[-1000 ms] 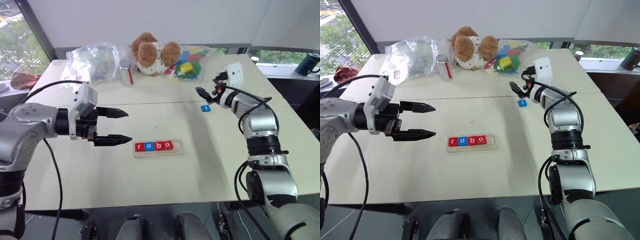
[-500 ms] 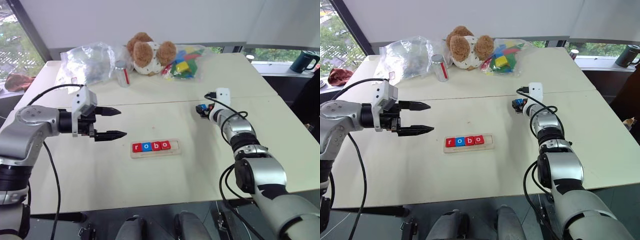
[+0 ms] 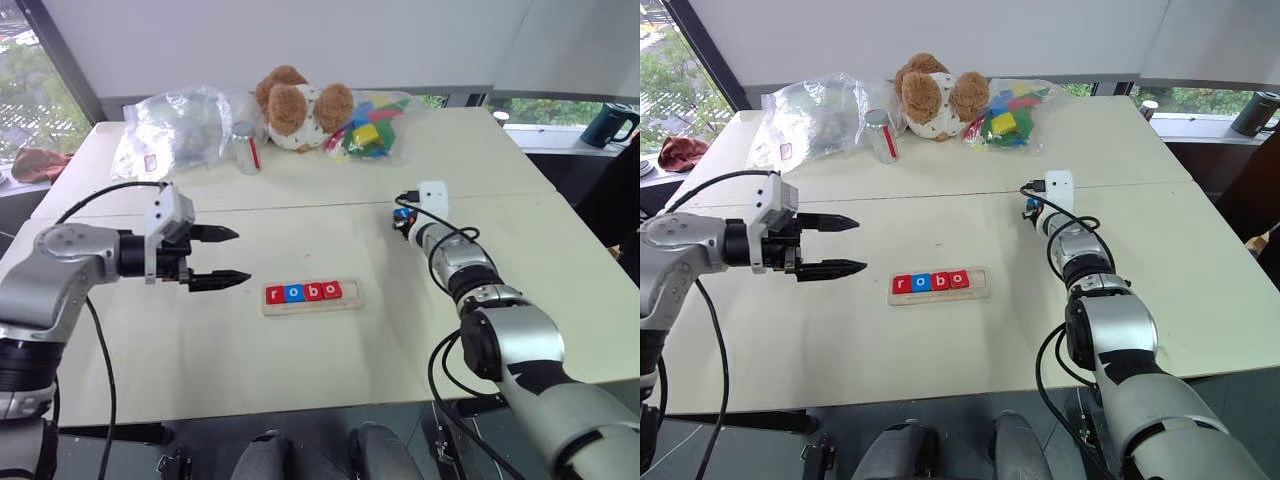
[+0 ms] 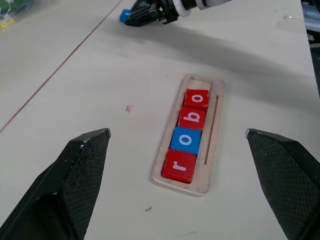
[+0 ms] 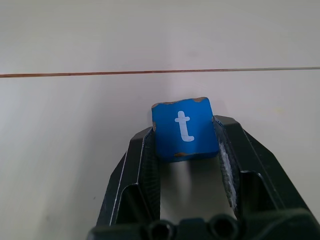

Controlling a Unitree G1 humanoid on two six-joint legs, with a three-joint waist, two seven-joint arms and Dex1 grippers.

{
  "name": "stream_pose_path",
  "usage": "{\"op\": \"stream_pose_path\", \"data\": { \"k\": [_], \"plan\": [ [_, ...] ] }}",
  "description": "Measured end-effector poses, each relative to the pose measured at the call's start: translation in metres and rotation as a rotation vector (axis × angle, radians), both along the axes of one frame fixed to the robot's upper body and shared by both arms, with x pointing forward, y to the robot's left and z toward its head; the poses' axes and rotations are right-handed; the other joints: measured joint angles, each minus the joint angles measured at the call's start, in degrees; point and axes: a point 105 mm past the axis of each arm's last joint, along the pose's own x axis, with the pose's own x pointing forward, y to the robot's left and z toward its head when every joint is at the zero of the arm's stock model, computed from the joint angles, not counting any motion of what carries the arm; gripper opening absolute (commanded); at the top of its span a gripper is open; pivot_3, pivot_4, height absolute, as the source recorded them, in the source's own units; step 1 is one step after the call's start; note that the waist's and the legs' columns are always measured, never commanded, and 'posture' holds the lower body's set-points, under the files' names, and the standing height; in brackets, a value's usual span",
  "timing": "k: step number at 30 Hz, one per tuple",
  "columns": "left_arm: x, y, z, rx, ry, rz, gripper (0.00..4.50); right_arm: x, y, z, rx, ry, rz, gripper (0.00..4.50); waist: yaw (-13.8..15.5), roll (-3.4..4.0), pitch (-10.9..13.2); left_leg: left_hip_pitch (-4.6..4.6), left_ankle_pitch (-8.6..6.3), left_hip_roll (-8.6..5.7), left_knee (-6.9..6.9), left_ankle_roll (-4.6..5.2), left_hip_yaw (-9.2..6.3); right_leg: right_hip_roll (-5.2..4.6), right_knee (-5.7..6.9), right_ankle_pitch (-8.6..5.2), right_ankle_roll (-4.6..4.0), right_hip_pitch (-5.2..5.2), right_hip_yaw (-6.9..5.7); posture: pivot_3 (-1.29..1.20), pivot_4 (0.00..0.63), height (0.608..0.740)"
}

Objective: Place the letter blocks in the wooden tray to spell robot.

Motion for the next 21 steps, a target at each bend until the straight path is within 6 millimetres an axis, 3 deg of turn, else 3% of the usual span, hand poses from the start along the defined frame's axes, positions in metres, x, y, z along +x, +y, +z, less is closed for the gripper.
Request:
{"op": "stream_pose_path", "data": {
  "k": [3,5,7,9,13,18,21],
  "plan": [
    [-0.005,-0.005,0.001,0.007,-0.009,-0.027,4.5,-0.002,-0.011,0.004,0.012,-0.046,-0.064,1.15,0.1,0.0,0.0,-0.04,0.0,0.01,-0.06,0.0,-0.03,0.0,0.01,0.0,0.0,-0.01,0.0,0.0,0.15,0.74],
    [-0.011,-0.011,0.0,0.011,-0.008,-0.067,4.5,-0.016,-0.024,0.012,0.042,-0.107,-0.134,1.15,0.3,0.01,0.0,-0.27,-0.01,0.02,-0.07,-0.01,-0.19,0.0,0.1,0.0,0.0,-0.18,-0.03,0.0,0.15,0.74],
    [-0.016,-0.018,0.0,0.017,-0.008,-0.101,4.5,-0.054,-0.024,0.005,0.086,-0.101,-0.195,1.15,0.6,0.04,-0.1,-0.74,-0.01,0.02,-0.02,-0.01,-0.48,0.07,0.2,0.01,0.01,-0.57,-0.04,0.0,0.15,0.74],
    [-0.02,-0.027,-0.001,0.022,-0.003,-0.145,4.5,-0.101,-0.012,-0.015,0.143,-0.01,-0.246,1.15,1.0,0.07,-0.1,-0.97,0.0,0.01,-0.05,-0.03,-0.47,0.1,0.22,0.01,0.01,-0.84,-0.01,0.0,0.15,0.74],
    [-0.028,-0.049,-0.005,0.042,0.002,-0.26,4.5,-0.152,0.008,-0.009,0.205,0.055,-0.292,1.15,1.1,0.09,-0.1,-0.66,-0.15,-0.04,0.14,0.3,-0.14,0.11,0.11,0.0,0.01,-0.6,0.18,0.0,0.15,0.74],
    [-0.027,-0.058,-0.008,0.047,0.009,-0.317,4.5,-0.165,0.011,-0.016,0.212,0.114,-0.337,1.15,1.6,0.08,-0.1,0.27,-0.17,-0.04,0.12,0.34,-0.16,0.21,0.12,-0.01,-0.03,0.28,0.16,0.0,0.15,0.74],
    [-0.022,-0.057,-0.006,0.049,0.008,-0.318,4.5,-0.166,0.001,-0.029,0.202,0.156,-0.394,2.52,1.6,0.08,-0.1,0.25,-0.17,-0.03,0.08,0.34,-0.17,0.29,0.11,-0.01,-0.02,0.25,0.16,0.0,0.15,0.74]
  ]
}}
